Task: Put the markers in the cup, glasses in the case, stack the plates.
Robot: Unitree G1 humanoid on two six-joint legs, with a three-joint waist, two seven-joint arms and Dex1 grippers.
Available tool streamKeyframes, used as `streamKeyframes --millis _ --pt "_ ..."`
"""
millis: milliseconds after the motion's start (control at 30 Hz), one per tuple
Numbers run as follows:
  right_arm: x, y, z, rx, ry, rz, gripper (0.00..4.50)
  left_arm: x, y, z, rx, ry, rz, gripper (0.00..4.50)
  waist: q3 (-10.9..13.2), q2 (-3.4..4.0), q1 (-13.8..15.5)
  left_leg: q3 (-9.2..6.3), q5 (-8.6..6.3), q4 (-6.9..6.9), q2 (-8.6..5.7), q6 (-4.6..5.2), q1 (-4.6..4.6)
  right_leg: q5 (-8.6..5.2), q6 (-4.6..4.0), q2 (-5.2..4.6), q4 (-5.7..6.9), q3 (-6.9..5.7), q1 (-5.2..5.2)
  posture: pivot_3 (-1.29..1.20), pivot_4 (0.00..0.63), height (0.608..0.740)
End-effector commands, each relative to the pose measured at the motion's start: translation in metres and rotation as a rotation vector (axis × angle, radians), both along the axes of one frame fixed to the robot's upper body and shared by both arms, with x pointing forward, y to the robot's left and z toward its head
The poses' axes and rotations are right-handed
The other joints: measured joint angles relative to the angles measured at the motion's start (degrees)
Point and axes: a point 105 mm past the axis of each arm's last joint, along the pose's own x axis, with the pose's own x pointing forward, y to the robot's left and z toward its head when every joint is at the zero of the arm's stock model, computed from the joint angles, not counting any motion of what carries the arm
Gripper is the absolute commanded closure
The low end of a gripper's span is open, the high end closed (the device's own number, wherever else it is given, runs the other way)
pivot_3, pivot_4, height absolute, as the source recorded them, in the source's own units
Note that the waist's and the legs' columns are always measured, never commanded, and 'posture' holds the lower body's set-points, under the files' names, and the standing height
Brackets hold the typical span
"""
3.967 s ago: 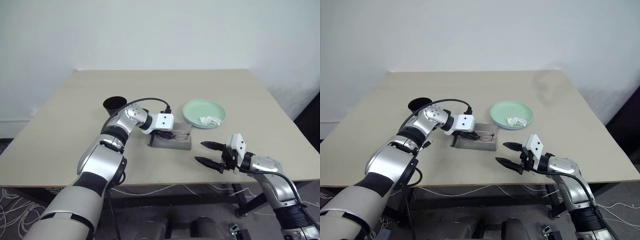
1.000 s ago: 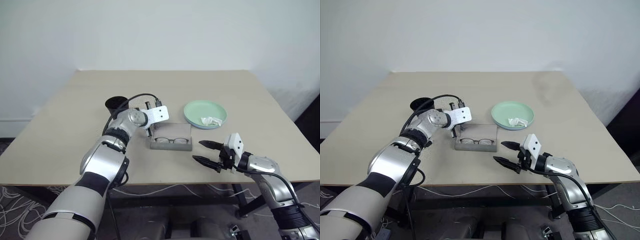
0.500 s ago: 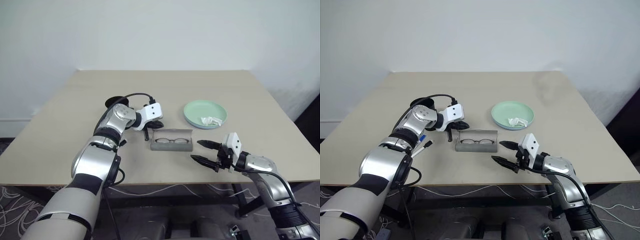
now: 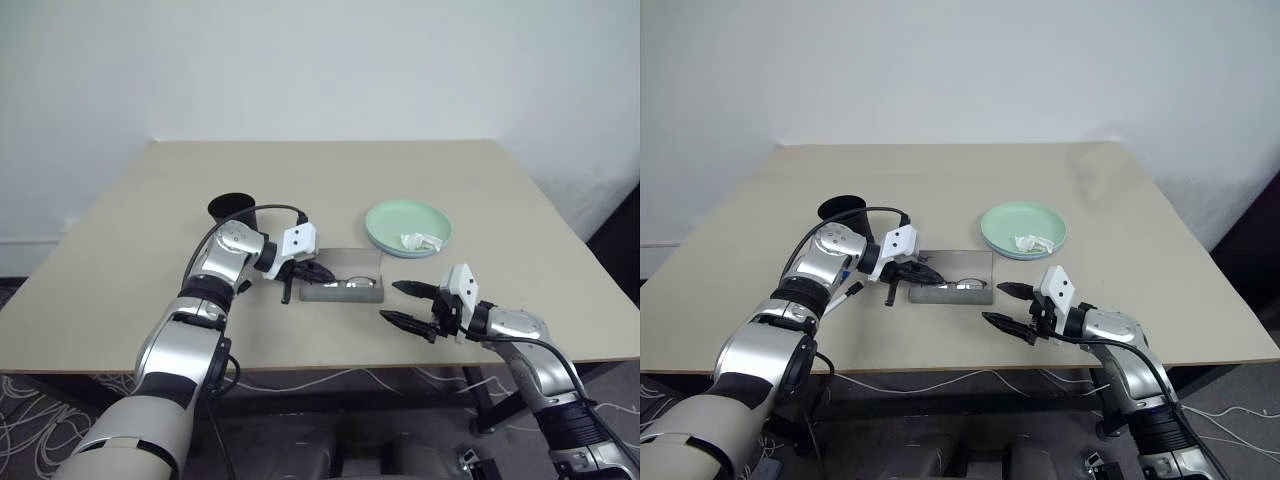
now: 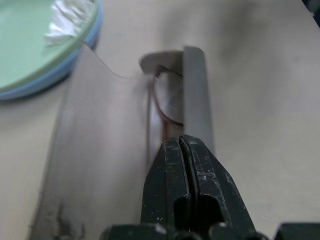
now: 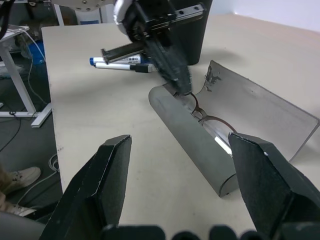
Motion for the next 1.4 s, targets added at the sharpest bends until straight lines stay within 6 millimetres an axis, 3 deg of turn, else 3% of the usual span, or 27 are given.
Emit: streamKeyframes --millis 33,133,233,333,500,700,833,1100,1400 --pt "0.004 0.0 0.013 0.006 -0.062 0.007 1.14 0.003 -0.005 0.017 -0.045 -0.041 -0.011 4.48 0.0 0.0 0.07 0.0 0.0 0.0 0.0 0.0 0.0 0.0 0.0 0.0 0.0 0.0 0.0 0.0 0.0 0.738" --pt "0.004 0.0 0.013 0.004 -0.062 0.008 1.14 0.016 -0.012 0.039 -0.161 -0.081 0.067 4.48 0.0 0.0 0.19 0.0 0.0 0.02 0.0 0.0 0.01 0.0 0.0 0.0 -0.01 -0.01 -0.03 0.0 0.0 0.738" --pt "0.004 0.0 0.013 0.002 -0.062 0.009 1.14 0.05 -0.012 0.06 -0.198 -0.263 0.277 4.48 0.02 -0.04 0.21 -0.01 0.0 0.05 0.0 0.0 0.01 0.0 0.0 -0.01 0.0 -0.02 -0.03 0.0 0.0 0.738" --pt "0.005 0.0 0.013 0.003 -0.062 0.009 1.14 0.068 -0.012 0.072 -0.203 -0.377 0.394 4.48 0.01 -0.04 0.19 -0.02 0.0 0.08 0.0 0.0 0.0 0.01 0.03 0.0 0.01 -0.01 0.0 0.0 0.0 0.738" --pt "0.006 -0.001 0.016 0.013 -0.069 -0.008 1.14 0.083 -0.011 0.062 0.021 -0.577 0.448 4.48 0.01 -0.03 0.16 0.04 0.0 0.03 0.0 0.0 0.02 0.02 0.05 0.01 0.0 -0.01 0.04 0.0 0.0 0.738" --pt "0.016 -0.014 0.017 -0.019 -0.076 -0.089 1.14 0.081 -0.013 0.036 0.166 -0.586 0.41 4.48 0.01 -0.04 0.21 0.04 0.0 0.06 -0.01 0.0 -0.01 0.03 0.07 0.03 0.0 -0.1 0.04 0.0 0.0 0.738" --pt "0.019 -0.021 0.016 -0.044 -0.085 -0.125 1.14 0.071 -0.014 0.016 0.19 -0.491 0.361 4.48 0.01 -0.04 0.2 0.06 0.0 0.08 -0.01 0.0 -0.02 0.04 0.09 0.0 -0.01 -0.22 0.06 0.0 0.0 0.738" --pt "0.022 -0.027 0.013 -0.064 -0.091 -0.154 1.14 0.048 -0.022 0.025 -0.035 -0.239 0.245 4.48 0.01 -0.03 0.15 0.05 0.0 0.04 -0.01 0.01 -0.04 0.03 0.08 -0.02 -0.02 -0.24 0.03 0.0 0.0 0.738" --pt "0.027 -0.023 0.012 -0.068 -0.098 -0.141 1.14 0.016 -0.013 0.005 -0.048 -0.096 0.078 4.48 0.0 -0.01 -0.07 0.02 0.0 0.04 -0.01 0.0 -0.03 0.04 0.07 0.0 -0.01 -0.05 0.01 0.0 0.0 0.738"
